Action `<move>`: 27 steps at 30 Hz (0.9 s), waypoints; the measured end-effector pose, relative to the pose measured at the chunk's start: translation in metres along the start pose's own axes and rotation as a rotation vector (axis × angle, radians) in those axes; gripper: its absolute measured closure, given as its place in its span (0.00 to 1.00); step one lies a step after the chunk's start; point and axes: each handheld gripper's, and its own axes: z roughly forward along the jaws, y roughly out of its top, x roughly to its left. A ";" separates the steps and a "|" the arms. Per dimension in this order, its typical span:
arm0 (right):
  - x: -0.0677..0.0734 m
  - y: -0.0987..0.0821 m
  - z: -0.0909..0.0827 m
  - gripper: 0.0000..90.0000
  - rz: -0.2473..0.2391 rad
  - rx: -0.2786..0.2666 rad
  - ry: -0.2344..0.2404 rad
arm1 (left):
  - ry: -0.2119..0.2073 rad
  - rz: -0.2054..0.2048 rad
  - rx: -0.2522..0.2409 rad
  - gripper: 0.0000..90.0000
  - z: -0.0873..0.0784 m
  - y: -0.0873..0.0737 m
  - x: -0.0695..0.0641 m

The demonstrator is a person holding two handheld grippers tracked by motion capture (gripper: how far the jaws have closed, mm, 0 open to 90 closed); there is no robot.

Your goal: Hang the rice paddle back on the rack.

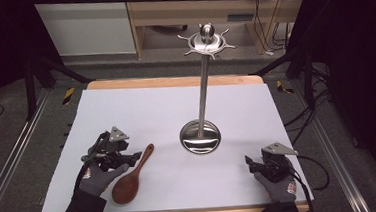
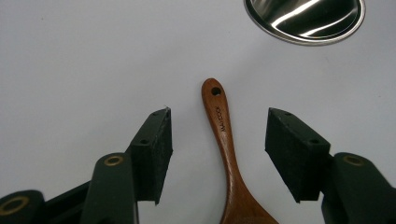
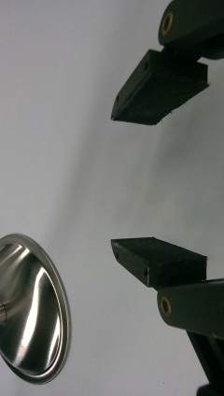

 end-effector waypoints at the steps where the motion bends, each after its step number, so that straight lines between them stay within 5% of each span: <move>1: 0.000 0.000 0.001 0.36 -0.006 0.001 -0.001 | 0.003 0.002 0.015 0.45 0.001 0.001 0.000; 27: 0.001 0.000 0.001 0.37 -0.006 0.007 0.006 | -0.014 0.027 0.148 0.53 0.023 -0.002 -0.005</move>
